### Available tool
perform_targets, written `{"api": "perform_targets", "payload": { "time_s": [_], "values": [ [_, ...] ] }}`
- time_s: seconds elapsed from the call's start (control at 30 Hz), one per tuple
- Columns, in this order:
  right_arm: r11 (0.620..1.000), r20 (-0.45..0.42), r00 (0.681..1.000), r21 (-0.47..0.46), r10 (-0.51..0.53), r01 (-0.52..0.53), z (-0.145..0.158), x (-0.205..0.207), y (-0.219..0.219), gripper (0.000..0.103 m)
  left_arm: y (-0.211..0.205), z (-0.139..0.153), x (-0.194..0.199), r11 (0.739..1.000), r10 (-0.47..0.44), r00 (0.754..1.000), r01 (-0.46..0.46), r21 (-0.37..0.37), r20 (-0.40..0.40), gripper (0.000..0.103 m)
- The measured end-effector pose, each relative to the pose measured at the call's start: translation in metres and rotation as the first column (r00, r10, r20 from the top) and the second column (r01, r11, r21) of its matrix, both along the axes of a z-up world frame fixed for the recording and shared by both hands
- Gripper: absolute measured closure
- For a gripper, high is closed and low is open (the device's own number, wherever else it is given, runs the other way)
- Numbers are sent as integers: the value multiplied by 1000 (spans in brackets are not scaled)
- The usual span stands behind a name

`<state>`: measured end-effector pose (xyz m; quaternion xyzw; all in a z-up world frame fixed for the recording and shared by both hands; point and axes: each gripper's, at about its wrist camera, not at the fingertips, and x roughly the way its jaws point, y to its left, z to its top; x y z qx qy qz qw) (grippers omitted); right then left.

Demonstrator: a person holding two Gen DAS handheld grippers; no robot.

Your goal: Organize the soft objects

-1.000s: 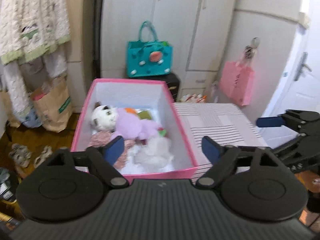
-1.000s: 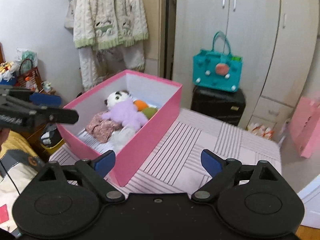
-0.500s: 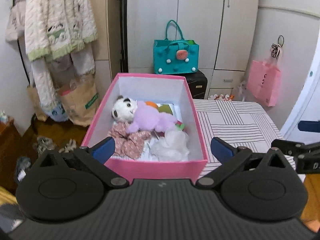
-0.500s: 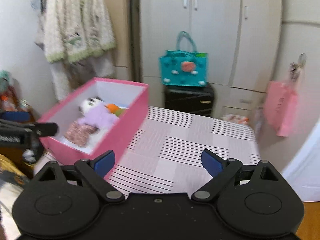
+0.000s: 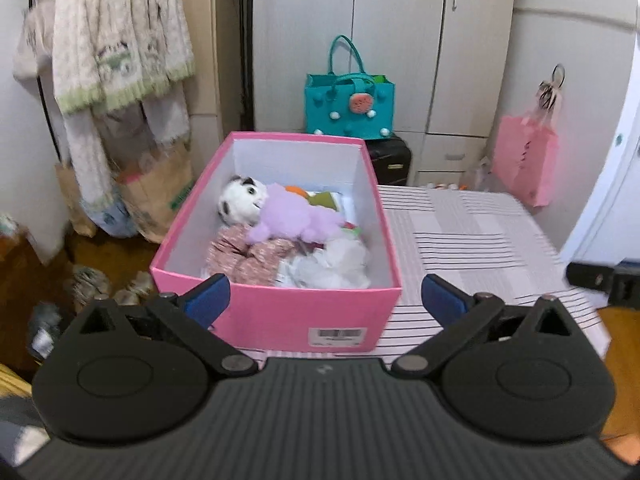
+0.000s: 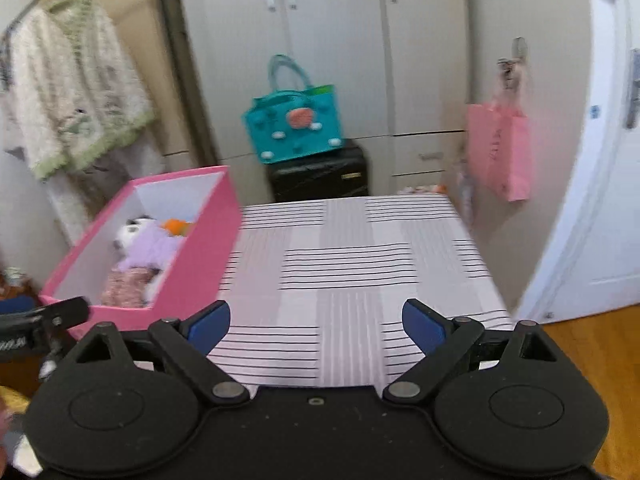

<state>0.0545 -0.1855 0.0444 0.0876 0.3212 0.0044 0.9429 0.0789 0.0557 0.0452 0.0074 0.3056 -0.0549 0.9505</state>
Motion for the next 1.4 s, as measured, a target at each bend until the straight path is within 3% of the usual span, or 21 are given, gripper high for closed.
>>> {"api": "perform_targets", "payload": {
  "time_s": [0.13, 0.33, 0.47, 0.6, 0.77, 1.07, 1.27, 1.4],
  "values": [
    [992, 13, 996, -97, -83, 84, -2, 0, 12, 8, -6, -4, -2, 999, -8, 1000, 8, 32, 1, 0],
    [992, 10, 998, -117, -55, 56, -3, -6, 23, 8, -11, -5, -7, 999, -10, 1000, 10, 48, -9, 0],
    [981, 23, 998, -181, -59, 62, -2, -11, 32, 8, -15, -5, -9, 997, -7, 1000, 8, 75, -7, 0],
    [987, 37, 999, -152, -38, 43, 0, -18, 32, 8, -18, -2, -16, 996, -17, 999, 15, 82, 27, 0],
    [983, 83, 996, -181, -21, 36, -1, -28, 36, 8, -20, -2, -25, 996, -6, 997, 0, 91, 71, 0],
    [983, 122, 992, -176, -23, 45, -1, -41, 34, 8, -21, -6, -32, 998, -28, 998, 25, 65, 58, 0],
    [964, 207, 977, -248, -42, 94, -5, -57, 41, 8, -20, -9, -38, 997, -20, 997, 13, 79, 80, 0],
    [962, 232, 973, -261, -12, 74, -6, -64, 44, 8, -20, -10, -41, 997, -19, 995, 11, 79, 95, 0]
  ]
}}
